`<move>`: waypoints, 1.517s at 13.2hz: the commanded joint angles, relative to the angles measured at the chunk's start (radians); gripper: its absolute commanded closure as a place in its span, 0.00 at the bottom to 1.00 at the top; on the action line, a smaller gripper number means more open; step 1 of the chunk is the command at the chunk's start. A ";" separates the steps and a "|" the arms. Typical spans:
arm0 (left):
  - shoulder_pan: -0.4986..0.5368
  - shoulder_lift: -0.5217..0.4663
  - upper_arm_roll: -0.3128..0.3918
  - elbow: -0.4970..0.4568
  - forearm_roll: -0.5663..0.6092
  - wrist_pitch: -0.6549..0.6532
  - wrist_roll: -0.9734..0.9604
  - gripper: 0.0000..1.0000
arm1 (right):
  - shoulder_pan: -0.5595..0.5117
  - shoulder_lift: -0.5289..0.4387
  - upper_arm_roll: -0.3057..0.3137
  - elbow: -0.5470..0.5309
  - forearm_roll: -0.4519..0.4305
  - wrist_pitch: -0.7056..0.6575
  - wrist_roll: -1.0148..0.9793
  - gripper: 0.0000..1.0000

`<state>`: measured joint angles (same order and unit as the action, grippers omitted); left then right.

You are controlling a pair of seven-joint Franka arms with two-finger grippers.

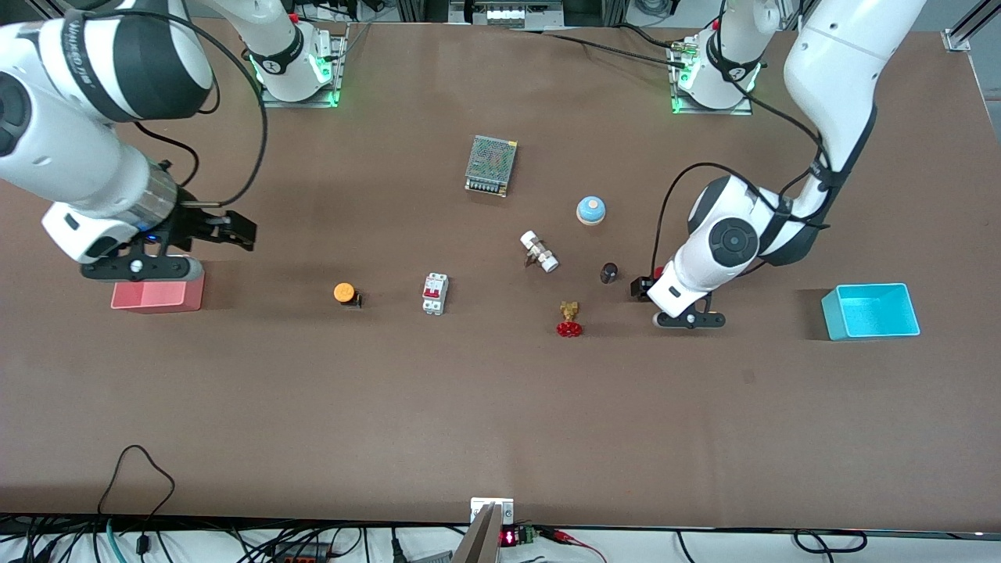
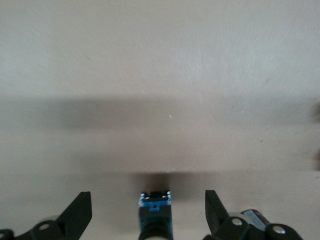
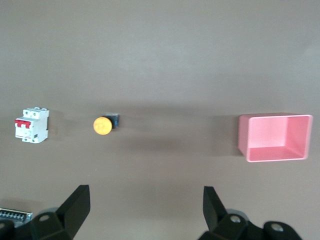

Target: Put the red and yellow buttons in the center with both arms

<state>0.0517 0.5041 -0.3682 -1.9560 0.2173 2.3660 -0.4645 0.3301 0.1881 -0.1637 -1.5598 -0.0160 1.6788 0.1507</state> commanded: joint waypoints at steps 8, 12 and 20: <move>0.010 -0.131 -0.009 0.510 0.013 -0.785 0.151 0.00 | -0.332 -0.044 0.082 0.092 0.047 -0.108 -0.187 0.00; 0.118 -0.147 -0.008 0.669 -0.100 -1.005 0.297 0.00 | -0.332 -0.174 0.079 -0.102 -0.002 -0.029 -0.204 0.00; -0.050 -0.528 0.319 0.277 -0.220 -0.643 0.510 0.00 | -0.327 -0.291 0.087 -0.250 -0.028 0.036 -0.177 0.00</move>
<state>0.0271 0.1597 -0.1184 -1.4384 0.0228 1.5425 -0.0191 0.0057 -0.0773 -0.0890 -1.7821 -0.0452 1.7011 -0.0399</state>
